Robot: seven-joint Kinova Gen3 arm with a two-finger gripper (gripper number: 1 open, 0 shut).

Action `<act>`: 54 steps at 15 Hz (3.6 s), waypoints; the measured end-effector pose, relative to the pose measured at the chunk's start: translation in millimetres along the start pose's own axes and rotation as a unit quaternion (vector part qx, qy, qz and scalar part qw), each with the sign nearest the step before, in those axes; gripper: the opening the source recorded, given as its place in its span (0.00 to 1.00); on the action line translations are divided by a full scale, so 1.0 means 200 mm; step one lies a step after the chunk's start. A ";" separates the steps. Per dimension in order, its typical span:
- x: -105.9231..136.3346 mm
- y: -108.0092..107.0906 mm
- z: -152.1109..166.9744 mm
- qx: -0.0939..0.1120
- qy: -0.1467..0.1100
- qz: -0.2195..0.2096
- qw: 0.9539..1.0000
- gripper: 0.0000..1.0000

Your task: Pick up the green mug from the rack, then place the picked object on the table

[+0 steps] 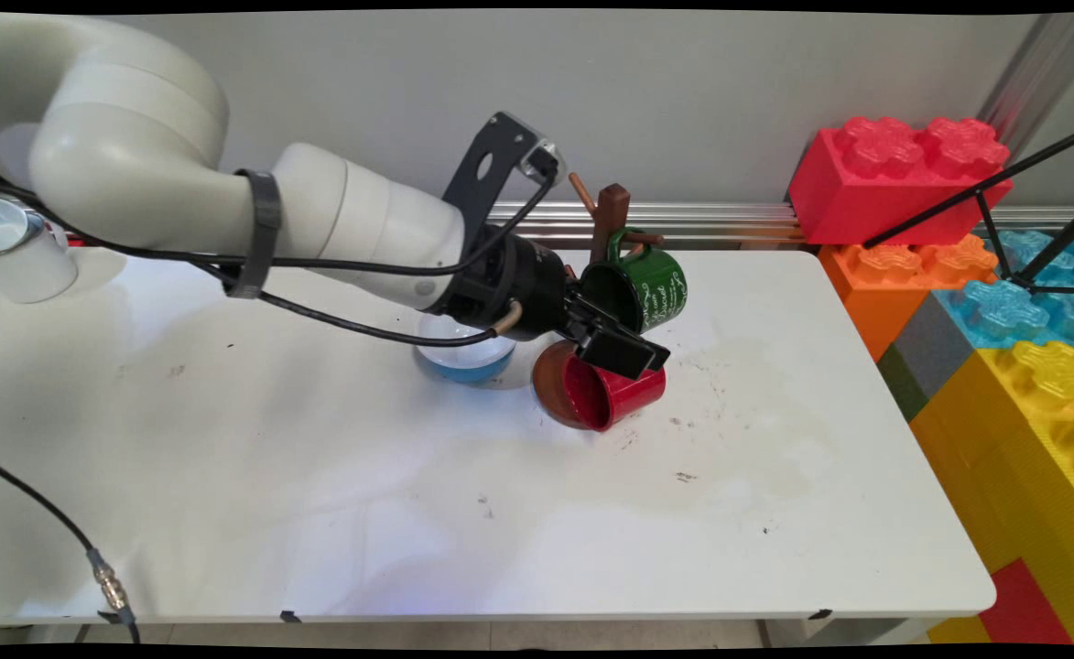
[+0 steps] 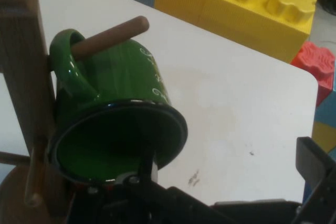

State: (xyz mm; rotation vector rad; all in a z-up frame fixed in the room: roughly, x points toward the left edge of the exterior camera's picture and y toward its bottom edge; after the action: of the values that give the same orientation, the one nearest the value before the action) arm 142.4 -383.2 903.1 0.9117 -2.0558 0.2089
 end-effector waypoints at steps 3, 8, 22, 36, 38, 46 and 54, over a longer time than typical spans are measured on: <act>0.01 0.00 0.04 0.000 0.000 -0.014 1.000 1.00; 0.02 0.00 0.10 0.001 0.000 -0.030 1.000 1.00; 0.03 -0.02 0.19 0.010 0.018 -0.066 0.998 1.00; 0.02 -0.03 0.18 0.019 0.029 -0.085 0.996 0.00; 0.02 -0.03 0.17 0.022 0.029 -0.087 0.996 0.00; 0.00 -0.03 0.11 0.022 0.023 -0.098 0.995 0.00; 0.05 0.01 0.07 0.007 0.037 -0.104 0.994 0.00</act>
State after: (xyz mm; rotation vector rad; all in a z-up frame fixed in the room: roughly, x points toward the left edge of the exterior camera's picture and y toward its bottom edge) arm 129.6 -392.6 902.2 1.1036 -1.8772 0.1435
